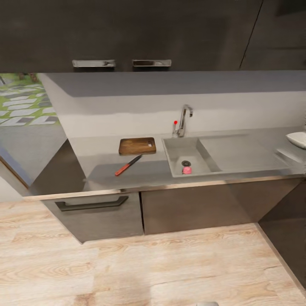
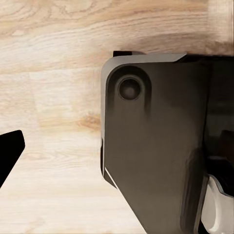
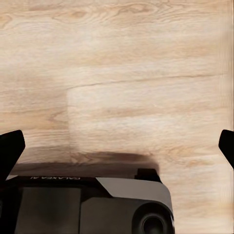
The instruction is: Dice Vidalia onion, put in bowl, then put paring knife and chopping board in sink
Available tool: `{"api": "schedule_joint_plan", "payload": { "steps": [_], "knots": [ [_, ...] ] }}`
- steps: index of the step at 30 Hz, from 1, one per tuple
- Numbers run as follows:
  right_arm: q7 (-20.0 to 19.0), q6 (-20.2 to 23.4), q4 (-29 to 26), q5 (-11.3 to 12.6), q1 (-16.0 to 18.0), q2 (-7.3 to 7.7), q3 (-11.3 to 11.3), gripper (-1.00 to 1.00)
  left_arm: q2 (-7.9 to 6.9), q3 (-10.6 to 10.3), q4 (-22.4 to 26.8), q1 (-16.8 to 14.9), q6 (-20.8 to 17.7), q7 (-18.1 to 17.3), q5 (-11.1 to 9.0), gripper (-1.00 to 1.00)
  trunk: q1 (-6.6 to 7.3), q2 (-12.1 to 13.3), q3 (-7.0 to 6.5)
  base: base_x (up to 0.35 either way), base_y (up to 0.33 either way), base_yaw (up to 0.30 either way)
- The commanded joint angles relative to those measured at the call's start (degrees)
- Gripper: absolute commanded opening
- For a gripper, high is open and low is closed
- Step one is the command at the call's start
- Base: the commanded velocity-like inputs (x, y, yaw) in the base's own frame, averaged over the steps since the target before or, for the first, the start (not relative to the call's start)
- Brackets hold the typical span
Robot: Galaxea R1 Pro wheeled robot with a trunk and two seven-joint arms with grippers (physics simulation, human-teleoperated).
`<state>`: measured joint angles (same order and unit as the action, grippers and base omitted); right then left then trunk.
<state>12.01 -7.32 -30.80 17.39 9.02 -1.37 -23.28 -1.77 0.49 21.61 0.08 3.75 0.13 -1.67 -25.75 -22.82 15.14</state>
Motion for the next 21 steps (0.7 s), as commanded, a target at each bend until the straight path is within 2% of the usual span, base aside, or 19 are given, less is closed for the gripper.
{"api": "schedule_joint_plan", "payload": {
  "steps": [1, 21],
  "knots": [
    [0.39, -0.30, 0.04, 0.61, 0.07, 0.05, -0.48, 1.00, 0.00, 0.04, 0.05, 0.01, 0.10, 0.02, -0.18, 1.00, -0.03, -0.10, 0.02, 0.000, -0.296, 0.000],
    [0.30, -0.32, 0.13, 0.62, 0.10, -0.03, -0.62, 1.00, 0.02, 0.04, 0.00, 0.01, 0.06, 0.03, -0.18, 1.00, -0.03, -0.10, -1.76, 0.000, -0.304, 0.000]
  ]
}}
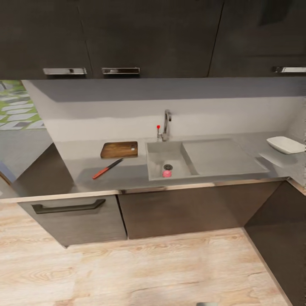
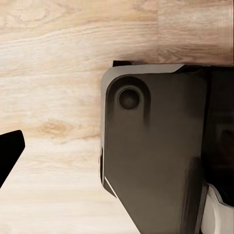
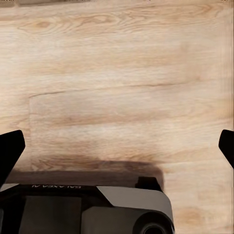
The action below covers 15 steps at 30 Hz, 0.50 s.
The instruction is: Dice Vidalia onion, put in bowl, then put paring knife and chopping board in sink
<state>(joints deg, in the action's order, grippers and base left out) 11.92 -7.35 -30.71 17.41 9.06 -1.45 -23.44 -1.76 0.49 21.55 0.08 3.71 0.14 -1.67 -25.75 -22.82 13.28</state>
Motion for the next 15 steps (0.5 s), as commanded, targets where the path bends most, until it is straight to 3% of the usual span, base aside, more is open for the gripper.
{"api": "schedule_joint_plan", "payload": {
  "steps": [1, 15],
  "knots": [
    [0.39, -0.30, 0.04, 0.61, 0.04, 0.04, -0.46, 1.00, 0.00, 0.04, 0.05, 0.01, 0.10, 0.02, -0.18, 1.00, -0.03, -0.10, 0.00, 0.000, -0.306, 0.000],
    [0.39, -0.27, 0.04, 0.58, 0.02, 0.04, -0.47, 1.00, 0.00, 0.04, -0.01, 0.01, 0.07, 0.00, -0.18, 1.00, -0.03, -0.10, -1.27, 0.000, -0.306, 0.000]
  ]
}}
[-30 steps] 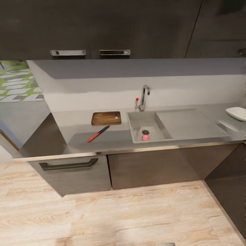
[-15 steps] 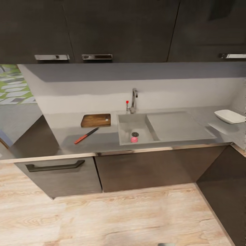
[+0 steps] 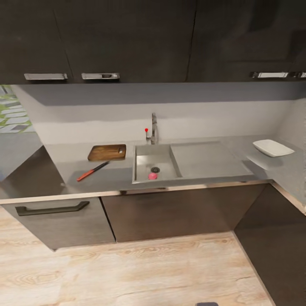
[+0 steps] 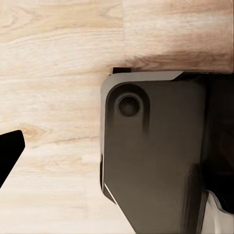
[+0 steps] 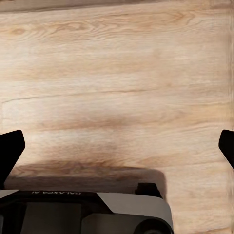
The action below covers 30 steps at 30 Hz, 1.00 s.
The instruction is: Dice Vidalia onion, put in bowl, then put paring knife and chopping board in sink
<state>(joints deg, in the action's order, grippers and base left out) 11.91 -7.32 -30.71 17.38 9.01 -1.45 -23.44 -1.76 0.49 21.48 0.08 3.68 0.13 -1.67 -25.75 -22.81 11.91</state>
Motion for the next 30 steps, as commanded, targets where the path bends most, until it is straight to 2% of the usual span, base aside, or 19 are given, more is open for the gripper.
{"api": "schedule_joint_plan", "payload": {
  "steps": [1, 16, 30],
  "knots": [
    [0.39, -0.30, 0.04, 0.60, 0.06, 0.04, -0.46, 1.00, 0.00, 0.04, 0.06, 0.01, 0.10, 0.02, -0.18, 1.00, -0.04, -0.10, 0.01, 0.000, -0.306, 0.000],
    [0.39, -0.24, 0.12, 0.55, 0.04, 0.04, -0.48, 1.00, -0.05, 0.04, 0.05, 0.01, 0.10, 0.00, -0.18, 1.00, -0.04, -0.10, -1.36, 0.000, -0.296, 0.032],
    [0.39, -0.29, 0.83, 0.55, 0.05, 0.04, -0.55, 1.00, -0.09, 0.04, 0.05, 0.01, 0.10, 0.03, -0.18, 1.00, -0.04, -0.10, -2.59, 0.000, -0.028, 0.148]
  ]
}}
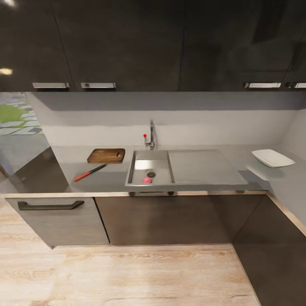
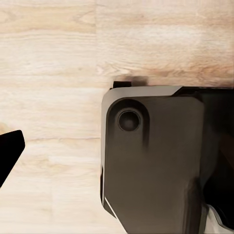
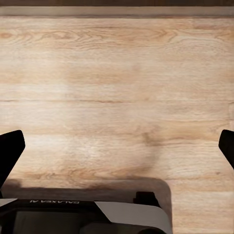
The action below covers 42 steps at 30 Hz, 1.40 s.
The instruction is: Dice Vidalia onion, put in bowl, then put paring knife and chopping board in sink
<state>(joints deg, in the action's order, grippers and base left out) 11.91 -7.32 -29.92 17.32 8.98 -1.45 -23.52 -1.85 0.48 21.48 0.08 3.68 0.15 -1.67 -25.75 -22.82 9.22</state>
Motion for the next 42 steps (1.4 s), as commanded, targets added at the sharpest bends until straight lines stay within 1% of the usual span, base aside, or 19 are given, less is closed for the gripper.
{"api": "schedule_joint_plan", "payload": {
  "steps": [1, 9, 15, 16, 18, 19, 20, 21, 22, 24, 25, 28, 31, 32, 33, 34, 38, 39, 42],
  "knots": [
    [0.39, -0.28, 0.04, 0.61, 0.08, 0.04, -0.47, 1.00, 0.00, 0.04, 0.06, 0.01, 0.10, 0.02, -0.17, 1.00, -0.03, -0.10, 0.02, 0.000, -0.001, 0.170],
    [0.39, -0.32, -0.03, 0.68, 0.07, 0.11, -0.34, 1.00, 0.12, 0.11, 0.78, 0.01, 0.03, 0.07, -0.17, 1.00, -0.03, -0.10, -0.18, 0.000, 0.000, 0.053],
    [0.39, -0.32, -0.05, 0.69, 0.07, 0.19, -0.25, 1.00, 0.02, 0.13, 6.23, 0.01, -1.17, 0.23, -0.09, 1.00, -0.03, -0.10, -0.19, 0.000, 0.000, 0.003],
    [0.39, -0.32, -0.05, 0.69, 0.07, 0.21, -0.18, 1.00, -0.03, 0.17, 9.96, 0.01, -3.43, 0.27, -0.09, 1.00, -0.03, -0.10, -0.19, 0.000, 0.000, 0.000],
    [0.39, -0.32, -0.05, 0.69, 0.07, 0.23, -0.12, 1.00, -0.02, 0.15, 13.63, 0.01, -6.78, 0.25, -0.09, 1.00, -0.03, -0.10, -0.19, 0.000, 0.000, 0.000],
    [0.41, -0.32, -0.05, 0.69, 0.07, 0.24, -0.09, 1.00, -0.01, 0.14, 16.51, 0.01, -9.71, 0.23, -0.07, 1.00, -0.03, -0.10, -0.19, 0.000, 0.000, 0.000],
    [0.43, -0.32, -0.05, 0.69, 0.07, 0.27, -0.07, 1.00, -0.01, 0.14, 19.58, 0.01, -13.07, 0.21, -0.04, 1.00, -0.03, -0.10, -0.19, 0.000, 0.000, 0.000],
    [0.46, -0.32, -0.05, 0.69, 0.07, 0.31, -0.05, 1.00, 0.08, 0.08, 25.83, 0.01, -20.07, 0.11, -0.02, 1.00, -0.03, -0.10, -0.19, 0.000, 0.000, 0.000],
    [0.47, -0.32, -0.05, 0.69, 0.07, 0.31, -0.04, 1.00, 0.13, 0.04, 28.90, 0.01, -23.20, 0.05, -0.04, 1.00, -0.03, -0.10, -0.19, 0.000, 0.000, 0.000],
    [0.47, -0.32, -0.05, 0.69, 0.07, 0.34, -0.04, 1.00, 0.20, -0.03, 33.47, 0.01, -27.04, -0.04, -0.06, 1.00, -0.03, -0.10, -0.19, 0.000, 0.000, 0.000],
    [0.48, -0.32, -0.05, 0.69, 0.07, 0.38, -0.03, 1.00, 0.32, -0.14, 40.86, -0.02, -32.03, -0.11, -0.08, 1.00, -0.03, -0.10, -0.19, 0.000, 0.000, 0.000],
    [0.48, -0.32, -0.05, 0.69, 0.07, 0.39, -0.03, 1.00, 0.96, -0.24, 46.38, -0.11, -35.91, -0.13, -0.08, 1.00, -0.03, -0.10, -0.19, 0.000, 0.000, 0.000],
    [0.48, -0.32, -0.05, 0.69, 0.07, 0.39, -0.03, 1.00, 2.02, -0.55, 53.86, -0.63, -42.00, -0.14, -0.09, 1.00, -0.03, -0.10, -0.19, 0.000, 0.000, 0.000],
    [0.48, -0.32, -0.05, 0.69, 0.07, 0.39, -0.03, 1.00, 2.34, -1.03, 56.00, -1.20, -43.89, -0.14, -0.07, 1.00, -0.03, -0.10, -0.19, 0.000, 0.000, 0.000],
    [0.48, -0.32, -0.05, 0.69, 0.07, 0.39, -0.03, 1.00, 2.95, -2.52, 59.03, -2.87, -47.08, -0.14, -0.01, 1.00, -0.03, -0.10, -0.19, 0.000, 0.000, 0.000],
    [0.48, -0.32, -0.05, 0.69, 0.07, 0.39, -0.03, 1.00, 3.04, -2.87, 59.48, -3.44, -47.68, -0.13, -0.01, 1.00, -0.03, -0.10, -0.19, 0.000, 0.000, 0.000],
    [0.48, -0.32, -0.05, 0.71, 0.07, 0.44, -0.03, 1.00, 3.54, -4.96, 60.91, -9.99, -52.30, -0.07, 0.00, 1.00, -0.03, -0.10, -0.19, 0.000, 0.000, 0.000],
    [0.48, -0.32, -0.05, 0.71, 0.07, 0.45, -0.03, 1.00, 3.59, -5.09, 60.95, -10.78, -53.00, -0.07, 0.00, 1.00, -0.03, -0.10, -0.19, 0.000, 0.000, 0.000],
    [0.48, -0.32, -0.05, 0.72, 0.07, 0.48, -0.03, 1.00, 4.87, -5.45, 61.02, -16.07, -57.40, -0.06, 0.00, 1.00, -0.03, -0.10, -0.19, 0.000, 0.000, -0.039]
  ]
}}
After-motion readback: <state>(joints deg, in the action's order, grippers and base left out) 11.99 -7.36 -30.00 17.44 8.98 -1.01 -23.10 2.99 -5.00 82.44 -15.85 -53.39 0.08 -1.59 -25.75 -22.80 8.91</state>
